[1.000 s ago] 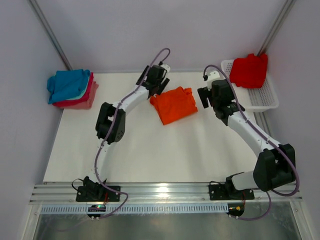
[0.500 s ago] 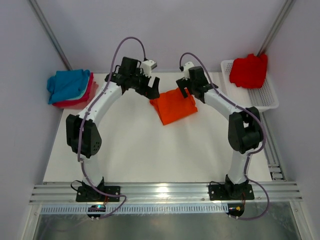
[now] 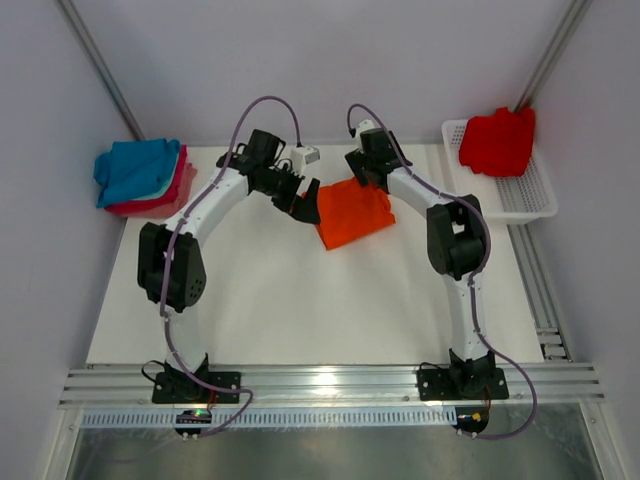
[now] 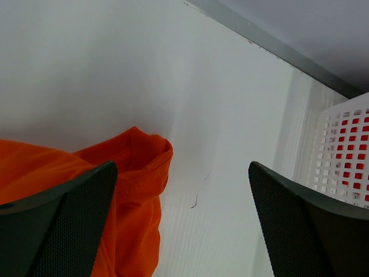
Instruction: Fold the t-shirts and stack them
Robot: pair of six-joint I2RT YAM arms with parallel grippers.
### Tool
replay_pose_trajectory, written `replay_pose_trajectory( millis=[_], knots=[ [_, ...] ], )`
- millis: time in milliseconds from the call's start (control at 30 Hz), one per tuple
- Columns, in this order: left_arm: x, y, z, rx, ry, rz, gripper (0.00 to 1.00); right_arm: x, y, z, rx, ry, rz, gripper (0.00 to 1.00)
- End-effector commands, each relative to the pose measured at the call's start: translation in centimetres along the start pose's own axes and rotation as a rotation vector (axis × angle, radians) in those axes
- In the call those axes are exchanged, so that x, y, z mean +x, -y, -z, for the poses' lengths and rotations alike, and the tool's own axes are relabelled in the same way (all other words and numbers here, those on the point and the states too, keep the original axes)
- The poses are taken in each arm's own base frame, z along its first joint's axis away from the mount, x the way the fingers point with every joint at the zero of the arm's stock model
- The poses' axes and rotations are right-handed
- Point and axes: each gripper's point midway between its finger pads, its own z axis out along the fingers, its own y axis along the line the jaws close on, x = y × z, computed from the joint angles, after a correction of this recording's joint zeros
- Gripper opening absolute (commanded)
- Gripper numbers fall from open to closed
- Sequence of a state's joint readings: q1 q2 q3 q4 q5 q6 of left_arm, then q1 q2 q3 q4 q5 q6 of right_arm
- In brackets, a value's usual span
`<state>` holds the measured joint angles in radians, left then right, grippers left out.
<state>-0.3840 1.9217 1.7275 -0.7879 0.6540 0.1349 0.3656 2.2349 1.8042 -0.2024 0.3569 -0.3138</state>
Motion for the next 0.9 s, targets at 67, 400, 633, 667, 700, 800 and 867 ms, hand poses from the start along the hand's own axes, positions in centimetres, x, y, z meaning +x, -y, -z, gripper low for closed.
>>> replay_pose_trajectory(
  millis=[67, 400, 633, 667, 700, 800, 867],
  knots=[
    [1.0, 1.0, -0.4, 0.093, -0.034, -0.003, 0.99, -2.0, 2.5, -0.9, 0.181, 0.020, 0.023, 0.99],
    [1.8, 3.0, -0.2, 0.201, -0.038, 0.021, 0.99, 1.5, 3.9, -1.3, 0.307, -0.113, 0.123, 0.99],
    [2.5, 3.9, -0.1, 0.251, -0.046, 0.036, 0.99, 3.6, 4.6, -1.7, 0.386, -0.183, 0.221, 0.99],
    [2.5, 4.1, 0.1, 0.259, -0.045, 0.031, 0.99, 3.6, 4.8, -1.8, 0.396, -0.185, 0.241, 0.99],
    [2.6, 4.3, 0.2, 0.264, -0.044, 0.030, 0.99, 4.0, 4.7, -1.9, 0.402, -0.193, 0.258, 0.99],
    [2.5, 4.9, 0.9, 0.270, -0.029, 0.014, 0.99, 4.7, 5.1, -2.0, 0.438, -0.212, 0.311, 0.99],
    [2.6, 5.4, 1.4, 0.275, -0.016, 0.002, 0.99, 4.8, 5.2, -2.2, 0.450, -0.217, 0.350, 0.99]
  ],
)
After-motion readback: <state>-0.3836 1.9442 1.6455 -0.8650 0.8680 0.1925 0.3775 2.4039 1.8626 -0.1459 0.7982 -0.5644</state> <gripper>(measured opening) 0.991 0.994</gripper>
